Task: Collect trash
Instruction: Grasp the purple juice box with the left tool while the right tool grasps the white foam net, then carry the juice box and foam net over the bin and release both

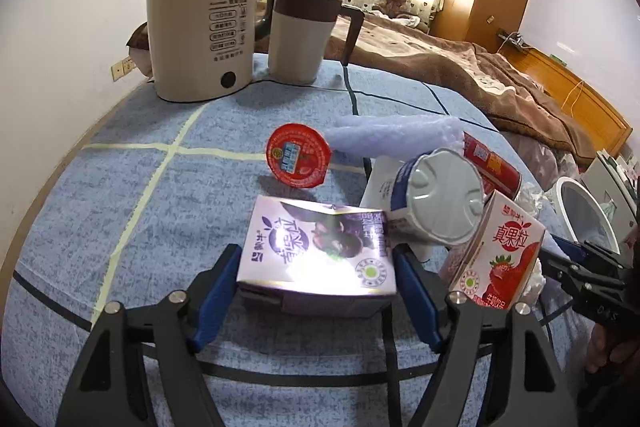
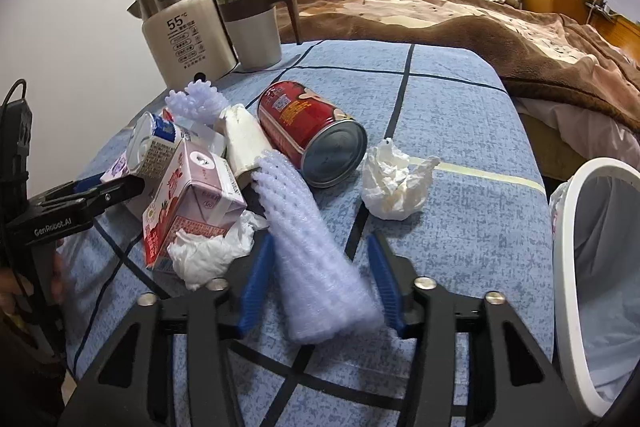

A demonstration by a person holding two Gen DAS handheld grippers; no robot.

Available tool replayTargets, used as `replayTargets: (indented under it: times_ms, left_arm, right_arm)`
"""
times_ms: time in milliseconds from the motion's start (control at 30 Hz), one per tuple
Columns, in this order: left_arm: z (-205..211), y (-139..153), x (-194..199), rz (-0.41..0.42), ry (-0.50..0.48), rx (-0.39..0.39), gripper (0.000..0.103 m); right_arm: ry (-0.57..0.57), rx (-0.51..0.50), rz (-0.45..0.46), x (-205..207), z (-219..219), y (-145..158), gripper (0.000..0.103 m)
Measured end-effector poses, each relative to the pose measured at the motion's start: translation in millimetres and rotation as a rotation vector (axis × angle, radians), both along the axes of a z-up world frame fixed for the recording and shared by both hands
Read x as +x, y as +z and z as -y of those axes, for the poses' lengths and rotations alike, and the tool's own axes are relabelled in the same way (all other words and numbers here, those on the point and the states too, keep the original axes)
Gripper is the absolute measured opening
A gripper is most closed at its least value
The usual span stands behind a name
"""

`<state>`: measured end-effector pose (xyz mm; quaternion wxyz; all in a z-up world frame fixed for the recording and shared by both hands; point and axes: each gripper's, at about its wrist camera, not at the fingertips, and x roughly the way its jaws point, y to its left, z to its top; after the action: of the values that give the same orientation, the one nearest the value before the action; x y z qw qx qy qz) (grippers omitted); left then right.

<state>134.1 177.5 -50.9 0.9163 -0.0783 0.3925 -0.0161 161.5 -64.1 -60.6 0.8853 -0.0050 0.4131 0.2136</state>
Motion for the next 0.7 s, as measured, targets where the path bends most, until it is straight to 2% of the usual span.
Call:
replayTargets:
  times_ms: [100,233,700]
  left_arm:
    - [0.4,-0.2,1.2,0.002,-0.001,0.001,0.076]
    - [-1.4,1.8,-1.9,0.011,0.014,0.001,0.076]
    - [3.7,17.3,-24.5,0.051,0.015,-0.006,0.076]
  right_arm:
    - [-0.005,0.008,-0.004,0.6,1.3,-0.4,0.043]
    - [0.010,0.012,0.001,-2.4,0.2,0.6,0.028]
    - [0.013,0.027,0.057,-19.1,7.5,14.5,0.024]
